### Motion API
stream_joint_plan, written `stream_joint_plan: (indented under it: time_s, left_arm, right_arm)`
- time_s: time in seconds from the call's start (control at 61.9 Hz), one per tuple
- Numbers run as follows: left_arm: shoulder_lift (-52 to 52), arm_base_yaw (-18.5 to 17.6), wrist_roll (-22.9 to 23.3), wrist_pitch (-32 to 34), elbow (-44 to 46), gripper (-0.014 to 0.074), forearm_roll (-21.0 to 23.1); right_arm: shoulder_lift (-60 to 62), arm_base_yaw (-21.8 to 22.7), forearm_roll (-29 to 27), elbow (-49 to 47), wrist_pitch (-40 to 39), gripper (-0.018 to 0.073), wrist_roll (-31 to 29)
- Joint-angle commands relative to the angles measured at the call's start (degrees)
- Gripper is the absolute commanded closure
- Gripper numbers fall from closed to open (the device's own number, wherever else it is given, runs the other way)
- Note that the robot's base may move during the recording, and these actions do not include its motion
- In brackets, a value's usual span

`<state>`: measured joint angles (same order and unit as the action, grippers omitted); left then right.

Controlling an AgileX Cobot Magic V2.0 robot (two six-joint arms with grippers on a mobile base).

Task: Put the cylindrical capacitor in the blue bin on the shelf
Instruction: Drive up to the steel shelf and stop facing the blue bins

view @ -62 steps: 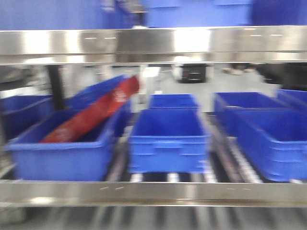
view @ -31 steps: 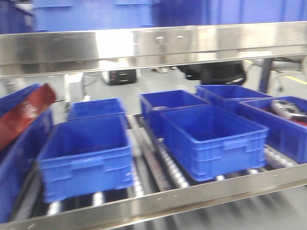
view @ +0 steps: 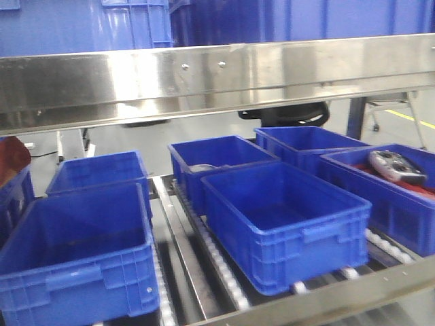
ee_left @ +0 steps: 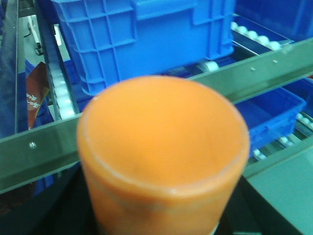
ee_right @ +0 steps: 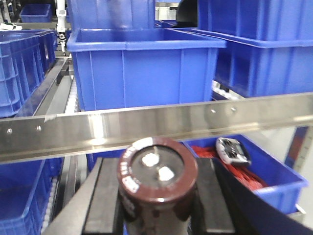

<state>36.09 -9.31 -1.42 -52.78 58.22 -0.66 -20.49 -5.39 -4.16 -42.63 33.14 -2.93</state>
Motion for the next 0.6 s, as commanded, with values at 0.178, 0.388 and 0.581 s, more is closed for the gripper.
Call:
stream_joint_plan:
  time_s: [0.178, 0.388, 0.581]
  left_arm:
    - [-0.3, -0.4, 0.0, 1.5, 0.4, 0.0707, 0.0]
    - [-0.3, -0.4, 0.0, 1.5, 0.4, 0.0707, 0.0]
    - [-0.3, -0.4, 0.0, 1.5, 0.4, 0.0707, 0.0]
  right_arm:
    - [0.2, 0.1, 0.6, 0.0, -1.8, 0.0721, -0.1]
    - [0.2, 0.1, 0.6, 0.0, -1.8, 0.0721, -0.1]
    - [0.2, 0.1, 0.6, 0.0, -1.8, 0.0721, -0.1]
